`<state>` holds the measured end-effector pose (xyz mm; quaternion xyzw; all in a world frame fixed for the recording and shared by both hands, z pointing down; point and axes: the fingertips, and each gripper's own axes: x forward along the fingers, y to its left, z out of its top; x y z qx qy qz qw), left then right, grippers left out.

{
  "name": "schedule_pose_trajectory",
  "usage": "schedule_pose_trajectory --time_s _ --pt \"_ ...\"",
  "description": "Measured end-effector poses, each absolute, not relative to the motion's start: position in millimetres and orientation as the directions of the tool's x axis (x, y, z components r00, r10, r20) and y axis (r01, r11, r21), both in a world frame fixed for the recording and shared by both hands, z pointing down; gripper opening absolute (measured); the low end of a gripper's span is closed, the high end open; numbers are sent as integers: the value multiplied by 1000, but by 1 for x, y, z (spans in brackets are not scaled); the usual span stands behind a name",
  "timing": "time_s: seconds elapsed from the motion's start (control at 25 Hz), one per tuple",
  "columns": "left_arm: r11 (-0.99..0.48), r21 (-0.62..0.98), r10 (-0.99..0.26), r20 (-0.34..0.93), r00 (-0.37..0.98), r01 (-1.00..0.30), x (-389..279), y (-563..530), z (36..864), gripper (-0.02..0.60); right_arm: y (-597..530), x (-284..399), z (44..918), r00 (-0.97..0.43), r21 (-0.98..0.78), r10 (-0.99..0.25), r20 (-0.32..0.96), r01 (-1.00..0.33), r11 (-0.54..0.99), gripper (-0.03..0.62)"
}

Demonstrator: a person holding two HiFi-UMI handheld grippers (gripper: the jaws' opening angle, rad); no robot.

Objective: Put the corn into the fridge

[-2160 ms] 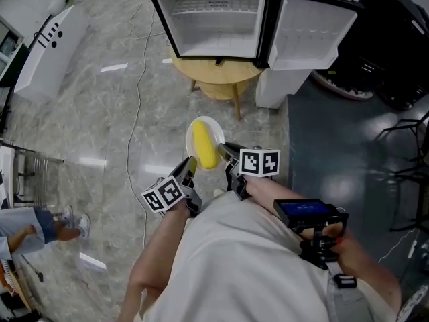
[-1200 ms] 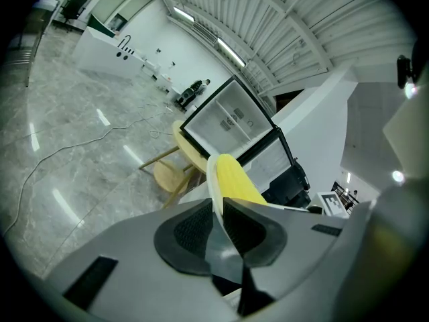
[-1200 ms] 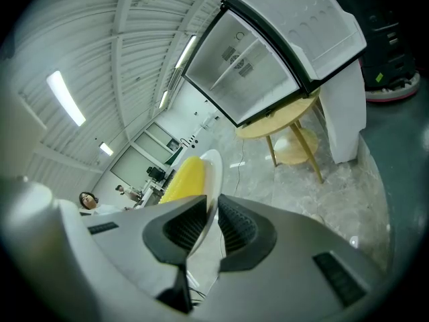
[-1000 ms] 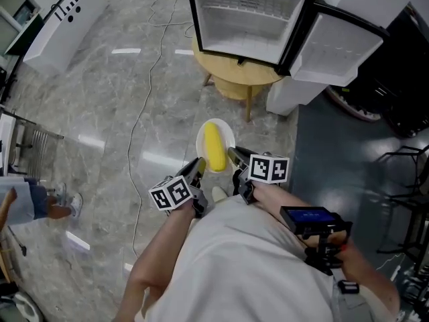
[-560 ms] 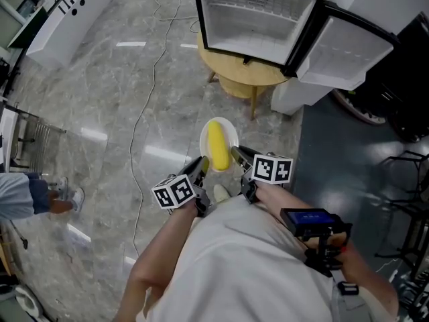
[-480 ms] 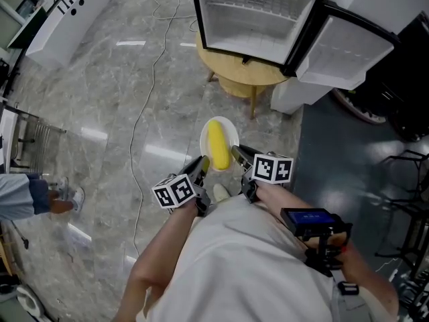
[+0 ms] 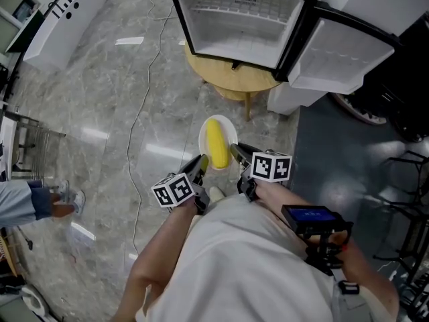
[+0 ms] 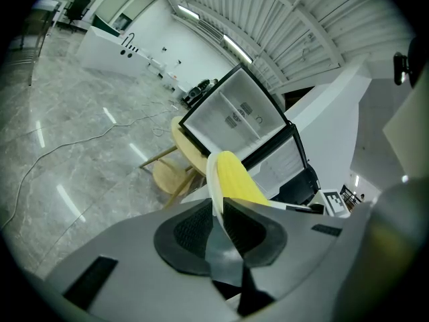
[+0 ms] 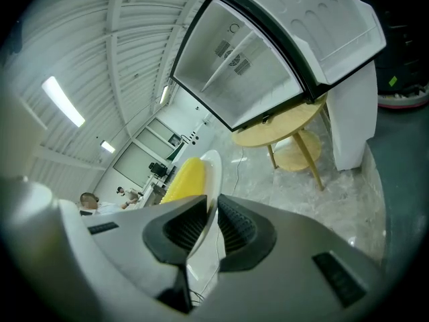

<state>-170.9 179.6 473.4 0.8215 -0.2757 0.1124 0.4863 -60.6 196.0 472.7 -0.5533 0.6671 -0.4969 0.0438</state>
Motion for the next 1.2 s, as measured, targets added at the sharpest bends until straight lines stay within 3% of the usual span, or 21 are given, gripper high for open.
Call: schedule_pose_trajectory --time_s 1.2 --pt "-352 708 -423 463 779 -612 -40 85 471 55 91 70 474 -468 -740 -759 452 -672 -26 54"
